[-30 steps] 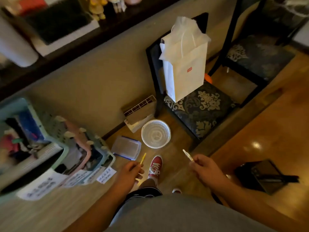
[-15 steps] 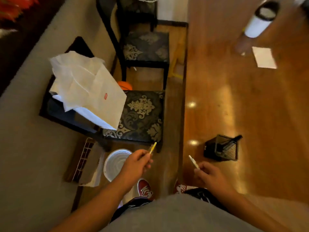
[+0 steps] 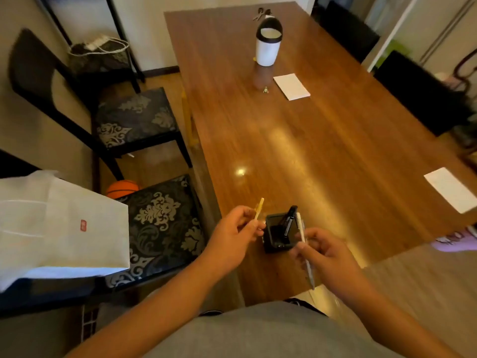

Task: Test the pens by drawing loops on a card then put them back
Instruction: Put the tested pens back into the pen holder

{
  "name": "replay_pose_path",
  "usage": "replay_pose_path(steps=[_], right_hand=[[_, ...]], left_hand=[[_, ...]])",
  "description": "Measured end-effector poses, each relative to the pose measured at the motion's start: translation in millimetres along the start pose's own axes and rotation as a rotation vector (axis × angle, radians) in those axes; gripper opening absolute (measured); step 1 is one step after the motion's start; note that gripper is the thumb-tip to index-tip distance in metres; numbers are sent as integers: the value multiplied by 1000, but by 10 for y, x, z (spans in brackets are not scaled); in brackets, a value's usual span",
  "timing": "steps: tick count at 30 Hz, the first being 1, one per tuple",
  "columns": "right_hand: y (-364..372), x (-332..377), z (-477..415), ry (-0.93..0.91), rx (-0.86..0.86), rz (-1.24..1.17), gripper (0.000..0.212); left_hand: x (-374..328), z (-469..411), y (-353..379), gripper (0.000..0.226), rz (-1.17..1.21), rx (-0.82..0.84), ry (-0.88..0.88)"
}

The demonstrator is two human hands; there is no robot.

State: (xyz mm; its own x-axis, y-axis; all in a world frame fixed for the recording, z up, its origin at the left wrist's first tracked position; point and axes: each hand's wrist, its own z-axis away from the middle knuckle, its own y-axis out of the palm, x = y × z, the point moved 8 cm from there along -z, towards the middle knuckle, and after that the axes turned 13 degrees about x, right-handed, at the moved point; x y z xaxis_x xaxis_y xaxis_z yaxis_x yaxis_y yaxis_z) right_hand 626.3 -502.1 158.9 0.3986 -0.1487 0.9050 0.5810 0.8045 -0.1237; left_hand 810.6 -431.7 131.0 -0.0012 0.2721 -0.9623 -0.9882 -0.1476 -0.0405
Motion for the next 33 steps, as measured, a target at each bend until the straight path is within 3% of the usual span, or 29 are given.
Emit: replay_pose_path(steps=[4,7,11,14,22,27,33], right_hand=[[-200,291,-118,-77,-22,5,9],[-342,531,-254,-181,-72,192,18],[-462,671,-429,-253,-78,344,4],[-506,642,-544,-276,-54,455,9],[-485,497,-822,-328,94,705,12],[-389,566,-957,-380,191,958,19],[-259,504,-1104,-447,343,1084,24]], left_hand=[[-289,-229,120,10,-19,22,52],[-412,-379,143,6,-29,-18,64],[-442,-492,172,5,-63,-80,86],[-387,-529,188,3,-168,-114,69],[-139,-560,271,10,-323,-165,-68],[-122,-549,281,10,-436,-193,-72],[-128,-562,307,16,-639,-200,-89]])
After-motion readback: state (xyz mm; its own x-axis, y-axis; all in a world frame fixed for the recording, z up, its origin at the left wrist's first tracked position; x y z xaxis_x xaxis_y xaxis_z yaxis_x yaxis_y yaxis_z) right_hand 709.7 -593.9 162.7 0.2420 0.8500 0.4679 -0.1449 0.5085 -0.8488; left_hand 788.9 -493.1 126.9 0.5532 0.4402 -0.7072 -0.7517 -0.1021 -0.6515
